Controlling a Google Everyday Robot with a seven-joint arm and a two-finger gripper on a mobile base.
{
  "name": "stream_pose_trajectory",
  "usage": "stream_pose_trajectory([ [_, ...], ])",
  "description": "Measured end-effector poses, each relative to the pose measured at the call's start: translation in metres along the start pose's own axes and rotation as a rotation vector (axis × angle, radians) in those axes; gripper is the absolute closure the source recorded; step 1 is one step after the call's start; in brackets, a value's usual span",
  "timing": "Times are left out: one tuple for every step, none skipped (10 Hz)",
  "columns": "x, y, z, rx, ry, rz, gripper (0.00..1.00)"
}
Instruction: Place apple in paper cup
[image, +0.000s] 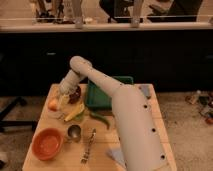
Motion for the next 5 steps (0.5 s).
stream_pose_trajectory([
  [-0.0005,-0.0011,0.0013,-0.003,-0.001,0.0,1.0],
  [-0.0008,-0.0026,0.0025,-0.005,-0.001,0.0,1.0],
  [-0.0009,-0.0043,0.004,-0.008,-0.003,0.001,1.0],
  [-0.0006,-0.0066,0.0055,-0.01,-0.005,0.0,1.0],
  [0.0001,-0.0083,0.0068,-0.01,-0.005,-0.003,1.0],
])
